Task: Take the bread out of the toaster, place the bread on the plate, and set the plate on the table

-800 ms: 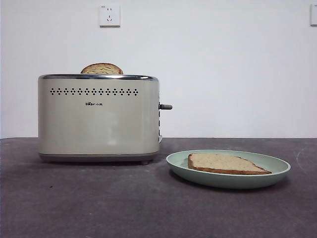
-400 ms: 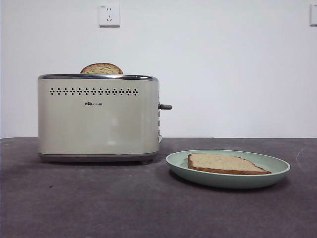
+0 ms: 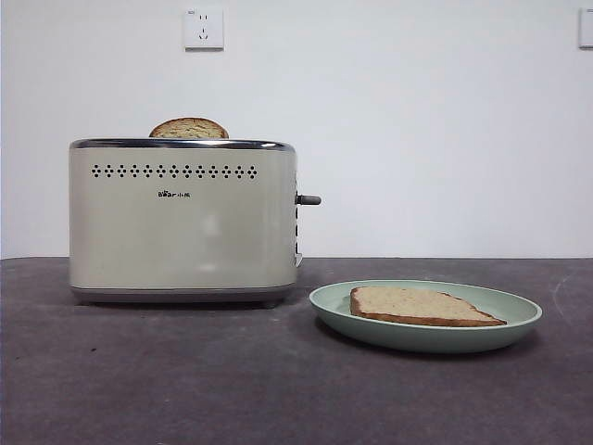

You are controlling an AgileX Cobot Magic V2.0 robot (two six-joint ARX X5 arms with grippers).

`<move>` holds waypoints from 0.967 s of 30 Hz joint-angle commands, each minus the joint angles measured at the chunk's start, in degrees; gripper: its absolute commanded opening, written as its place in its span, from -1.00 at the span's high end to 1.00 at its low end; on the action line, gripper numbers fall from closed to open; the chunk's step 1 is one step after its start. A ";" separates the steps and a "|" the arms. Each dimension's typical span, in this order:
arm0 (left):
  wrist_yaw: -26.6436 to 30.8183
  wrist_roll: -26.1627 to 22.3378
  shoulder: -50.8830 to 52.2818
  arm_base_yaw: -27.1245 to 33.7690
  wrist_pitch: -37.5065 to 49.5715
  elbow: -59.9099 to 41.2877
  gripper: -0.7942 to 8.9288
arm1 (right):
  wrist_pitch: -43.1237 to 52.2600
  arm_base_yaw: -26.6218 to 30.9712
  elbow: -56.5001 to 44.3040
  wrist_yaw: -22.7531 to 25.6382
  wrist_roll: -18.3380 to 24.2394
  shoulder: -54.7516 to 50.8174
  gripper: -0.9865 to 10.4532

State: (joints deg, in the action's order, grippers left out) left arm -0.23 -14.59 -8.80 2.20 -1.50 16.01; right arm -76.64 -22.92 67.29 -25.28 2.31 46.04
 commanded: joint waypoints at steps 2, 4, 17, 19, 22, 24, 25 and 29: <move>2.16 3.52 4.70 0.22 0.70 -6.60 0.84 | 0.26 -0.13 -0.09 0.15 -0.33 -0.09 0.82; 2.91 4.46 7.32 0.22 0.70 -9.94 0.84 | 0.26 -0.13 -0.09 0.15 -0.33 -0.09 0.82; 2.89 13.38 8.66 0.22 -7.80 -15.85 0.84 | 0.24 -0.11 -0.09 0.15 -0.33 -0.09 0.82; 2.89 13.31 8.66 0.22 -8.87 -15.85 0.84 | 0.24 -0.11 -0.09 0.15 -0.33 -0.09 0.82; 2.99 13.31 8.66 0.20 -8.79 -15.85 0.84 | 0.24 -0.11 -0.09 0.15 -0.33 -0.09 0.82; 2.99 13.31 8.66 0.20 -8.79 -15.85 0.84 | 0.24 -0.11 -0.09 0.15 -0.33 -0.09 0.82; 2.99 13.31 8.63 0.20 -8.81 -15.85 0.84 | 0.24 -0.11 -0.09 0.15 -0.33 -0.09 0.82; 2.99 13.31 8.61 0.20 -8.81 -15.85 0.84 | 0.24 -0.11 -0.09 0.15 -0.33 -0.09 0.82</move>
State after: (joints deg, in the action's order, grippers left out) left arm 2.59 -1.85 -0.27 2.22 -10.63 0.86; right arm -76.64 -22.92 67.29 -25.28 2.31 46.04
